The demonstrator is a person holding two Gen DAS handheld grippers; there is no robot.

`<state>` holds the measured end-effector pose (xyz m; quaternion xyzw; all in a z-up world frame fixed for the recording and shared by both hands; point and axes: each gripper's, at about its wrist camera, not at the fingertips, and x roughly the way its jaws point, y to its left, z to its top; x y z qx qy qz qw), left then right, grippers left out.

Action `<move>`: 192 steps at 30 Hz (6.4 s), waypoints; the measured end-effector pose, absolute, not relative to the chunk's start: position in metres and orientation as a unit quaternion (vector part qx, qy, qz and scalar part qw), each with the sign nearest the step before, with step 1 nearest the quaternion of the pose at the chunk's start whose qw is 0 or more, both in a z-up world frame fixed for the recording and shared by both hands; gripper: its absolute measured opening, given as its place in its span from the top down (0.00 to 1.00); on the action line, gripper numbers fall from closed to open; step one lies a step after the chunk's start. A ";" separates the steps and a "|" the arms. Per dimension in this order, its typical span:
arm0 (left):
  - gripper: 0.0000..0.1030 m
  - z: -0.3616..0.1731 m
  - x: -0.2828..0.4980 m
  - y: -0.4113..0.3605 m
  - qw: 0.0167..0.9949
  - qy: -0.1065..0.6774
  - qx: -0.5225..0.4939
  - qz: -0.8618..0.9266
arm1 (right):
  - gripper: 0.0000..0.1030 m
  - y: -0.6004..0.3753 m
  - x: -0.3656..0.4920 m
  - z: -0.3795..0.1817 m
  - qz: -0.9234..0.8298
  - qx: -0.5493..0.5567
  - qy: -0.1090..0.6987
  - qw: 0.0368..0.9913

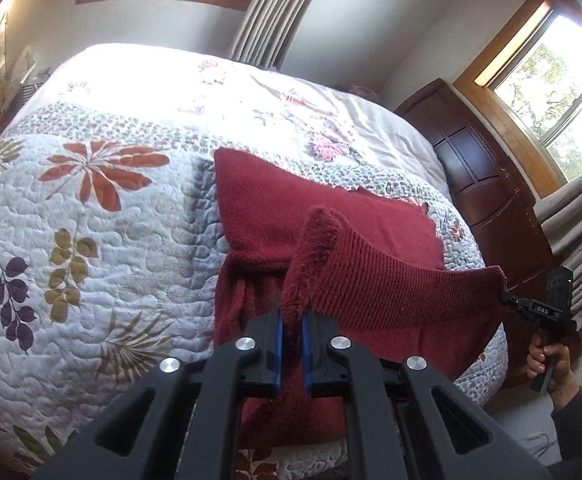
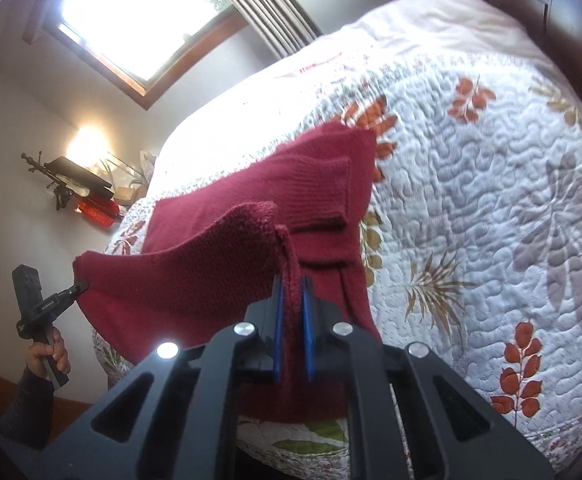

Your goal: Fold small clothes

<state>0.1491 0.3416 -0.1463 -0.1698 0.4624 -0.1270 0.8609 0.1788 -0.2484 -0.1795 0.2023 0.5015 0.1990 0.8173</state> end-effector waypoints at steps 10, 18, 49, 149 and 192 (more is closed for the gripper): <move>0.93 -0.105 0.198 0.343 0.880 0.422 -0.163 -0.147 | 0.93 -0.245 0.223 -0.120 0.207 0.197 0.453 0.844; 0.93 -0.133 0.290 0.342 0.859 0.458 -0.178 -0.145 | 0.93 -0.233 0.310 -0.138 0.192 0.196 0.484 0.831; 0.94 -0.230 0.423 0.374 0.773 0.552 -0.291 -0.120 | 0.93 -0.223 0.444 -0.221 0.142 0.206 0.575 0.779; 0.04 -0.316 0.391 0.412 0.617 0.626 -0.431 -0.204 | 0.27 0.202 0.134 -0.199 0.274 -0.351 0.371 0.815; 0.79 -0.322 0.415 0.394 0.548 0.651 -0.456 -0.262 | 0.85 0.255 0.195 -0.186 0.211 -0.395 0.356 0.820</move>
